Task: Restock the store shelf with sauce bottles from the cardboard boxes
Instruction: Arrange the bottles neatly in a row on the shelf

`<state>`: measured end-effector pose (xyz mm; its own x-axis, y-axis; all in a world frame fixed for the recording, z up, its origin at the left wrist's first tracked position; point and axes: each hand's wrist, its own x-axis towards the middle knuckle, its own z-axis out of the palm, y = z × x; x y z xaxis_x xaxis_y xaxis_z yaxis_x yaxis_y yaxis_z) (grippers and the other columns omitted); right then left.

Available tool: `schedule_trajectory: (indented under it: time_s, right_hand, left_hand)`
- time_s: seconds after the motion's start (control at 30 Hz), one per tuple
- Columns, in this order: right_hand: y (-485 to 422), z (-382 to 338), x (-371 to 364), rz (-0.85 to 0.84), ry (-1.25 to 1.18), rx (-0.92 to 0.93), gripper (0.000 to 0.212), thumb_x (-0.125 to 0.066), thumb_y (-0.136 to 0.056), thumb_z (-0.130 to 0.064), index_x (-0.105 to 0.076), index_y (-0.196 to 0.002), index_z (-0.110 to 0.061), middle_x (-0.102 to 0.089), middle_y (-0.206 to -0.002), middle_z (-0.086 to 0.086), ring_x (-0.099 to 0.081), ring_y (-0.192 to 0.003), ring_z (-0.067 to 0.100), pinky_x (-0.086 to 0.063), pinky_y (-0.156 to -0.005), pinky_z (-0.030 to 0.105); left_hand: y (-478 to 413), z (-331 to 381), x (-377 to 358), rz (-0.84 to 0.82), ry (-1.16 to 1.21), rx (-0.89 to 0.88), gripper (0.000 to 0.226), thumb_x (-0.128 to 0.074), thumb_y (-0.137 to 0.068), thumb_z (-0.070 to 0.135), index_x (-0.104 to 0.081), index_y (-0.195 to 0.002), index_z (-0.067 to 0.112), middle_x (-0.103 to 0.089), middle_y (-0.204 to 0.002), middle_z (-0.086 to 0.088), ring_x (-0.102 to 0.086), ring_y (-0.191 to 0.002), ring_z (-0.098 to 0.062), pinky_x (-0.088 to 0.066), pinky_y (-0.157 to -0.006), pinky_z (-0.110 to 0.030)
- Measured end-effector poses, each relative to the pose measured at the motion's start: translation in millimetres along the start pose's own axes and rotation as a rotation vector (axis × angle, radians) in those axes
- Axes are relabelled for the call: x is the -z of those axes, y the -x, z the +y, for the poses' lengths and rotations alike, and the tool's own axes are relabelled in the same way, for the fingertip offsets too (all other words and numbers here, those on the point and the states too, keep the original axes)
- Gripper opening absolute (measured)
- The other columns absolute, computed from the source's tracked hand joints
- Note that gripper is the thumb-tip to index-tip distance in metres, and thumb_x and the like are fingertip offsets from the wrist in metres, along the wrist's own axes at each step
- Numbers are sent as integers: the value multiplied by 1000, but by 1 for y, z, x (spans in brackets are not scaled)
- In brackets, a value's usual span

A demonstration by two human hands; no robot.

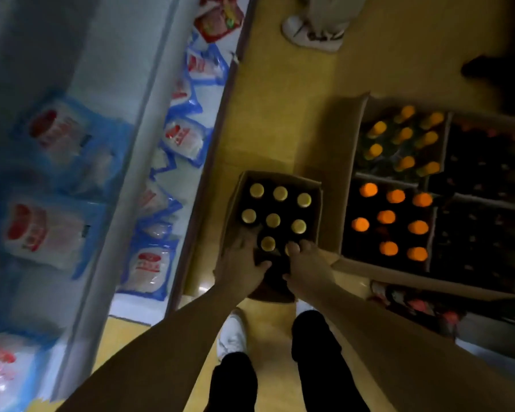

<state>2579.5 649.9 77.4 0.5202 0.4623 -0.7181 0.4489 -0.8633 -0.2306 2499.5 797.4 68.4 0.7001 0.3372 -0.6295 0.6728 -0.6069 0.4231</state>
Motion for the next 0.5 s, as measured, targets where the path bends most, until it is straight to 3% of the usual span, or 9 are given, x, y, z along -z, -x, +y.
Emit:
schedule_trajectory:
  time_s: [0.17,0.3,0.4,0.5]
  right_hand:
    - [-64,22,-22,2,285,167,52,-63,-90,-21,-45,-138,-13,-42,-138,17,-40,-130,38,-40,-105,43]
    - [-90,27,-37,-15,383,228,41,-64,-92,-26,-53,-130,-13,-50,-128,15,-48,-120,37,-46,-86,42]
    - [-93,25,-41,-61,518,223,30,-72,-85,-25,-64,-112,-14,-64,-110,11,-55,-112,35,-45,-67,37]
    - [-96,25,-51,-53,522,232,23,-56,-96,-16,-55,-119,-11,-61,-115,14,-52,-115,37,-35,-67,37]
  left_hand:
    - [-58,-27,-65,-25,33,-20,87,-78,-86,31,-31,-159,28,-38,-163,2,-45,-142,-25,-47,-107,-44]
    - [-89,-31,-93,-51,126,-3,86,-82,-85,27,-37,-157,20,-42,-161,1,-42,-145,-22,-42,-110,-37]
    - [-101,-30,-103,14,160,-24,67,-80,-85,22,-54,-146,23,-59,-146,0,-55,-132,-25,-47,-99,-34]
    - [-105,-31,-110,122,186,-18,50,-78,-83,16,-67,-131,24,-68,-133,1,-62,-121,-25,-45,-95,-27]
